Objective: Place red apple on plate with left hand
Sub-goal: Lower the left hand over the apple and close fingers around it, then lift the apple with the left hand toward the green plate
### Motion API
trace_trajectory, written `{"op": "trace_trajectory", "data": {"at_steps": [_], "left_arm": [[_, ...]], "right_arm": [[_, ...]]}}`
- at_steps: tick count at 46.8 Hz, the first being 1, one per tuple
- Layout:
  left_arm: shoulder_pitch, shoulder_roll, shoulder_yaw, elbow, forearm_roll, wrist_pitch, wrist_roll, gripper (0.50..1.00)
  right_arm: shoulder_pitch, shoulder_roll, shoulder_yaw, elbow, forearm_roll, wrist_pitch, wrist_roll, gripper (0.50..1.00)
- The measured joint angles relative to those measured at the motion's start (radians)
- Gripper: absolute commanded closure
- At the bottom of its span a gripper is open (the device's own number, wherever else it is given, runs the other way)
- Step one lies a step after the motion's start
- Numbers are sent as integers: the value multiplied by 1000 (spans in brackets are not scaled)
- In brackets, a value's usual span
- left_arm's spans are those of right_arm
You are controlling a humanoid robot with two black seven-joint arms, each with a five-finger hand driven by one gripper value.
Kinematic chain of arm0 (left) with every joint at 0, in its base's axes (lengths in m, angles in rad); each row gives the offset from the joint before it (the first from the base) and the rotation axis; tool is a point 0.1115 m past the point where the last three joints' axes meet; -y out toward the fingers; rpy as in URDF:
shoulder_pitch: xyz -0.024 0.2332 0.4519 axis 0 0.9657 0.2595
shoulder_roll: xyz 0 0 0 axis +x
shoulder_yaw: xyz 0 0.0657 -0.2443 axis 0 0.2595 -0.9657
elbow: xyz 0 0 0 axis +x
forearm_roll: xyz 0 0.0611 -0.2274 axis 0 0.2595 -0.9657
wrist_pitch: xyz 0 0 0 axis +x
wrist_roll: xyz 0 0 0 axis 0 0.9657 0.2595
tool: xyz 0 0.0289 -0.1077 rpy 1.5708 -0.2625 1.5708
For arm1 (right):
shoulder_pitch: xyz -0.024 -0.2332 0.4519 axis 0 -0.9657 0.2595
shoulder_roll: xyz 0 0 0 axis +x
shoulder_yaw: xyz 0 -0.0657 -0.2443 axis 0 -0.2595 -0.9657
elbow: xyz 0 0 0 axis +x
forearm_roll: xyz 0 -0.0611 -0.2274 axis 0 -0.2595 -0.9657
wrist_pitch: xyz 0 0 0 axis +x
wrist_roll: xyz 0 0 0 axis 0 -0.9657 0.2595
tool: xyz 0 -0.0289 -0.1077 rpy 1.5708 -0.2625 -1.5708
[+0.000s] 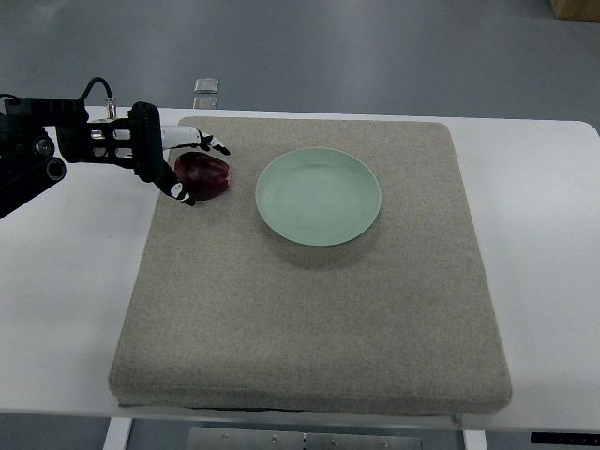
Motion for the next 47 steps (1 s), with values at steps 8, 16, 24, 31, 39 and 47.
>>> {"op": "trace_trajectory", "data": {"at_steps": [8,16,24,31,39,47], "left_arm": [[0,-6,1,12,16,0,-1,649],[1,-6,1,19,38,-1,-1,720],[1,-6,7,19,44,-1,-3,799],[-2,-6,14,20,44,-1,-3,977],[-22,-1,14,15,43,-1,-6,1000],[-84,15,12,11,29,0,-13,1000]], "right_arm": [[0,0,0,0,0,0,0,570],[0,0,0,0,0,0,0,568],[-1,0,0,0,0,0,0,568],[0,0,0,0,0,0,0,568],[-1,0,0,0,0,0,0,568],[0,0,0,0,0,0,0,570]]}}
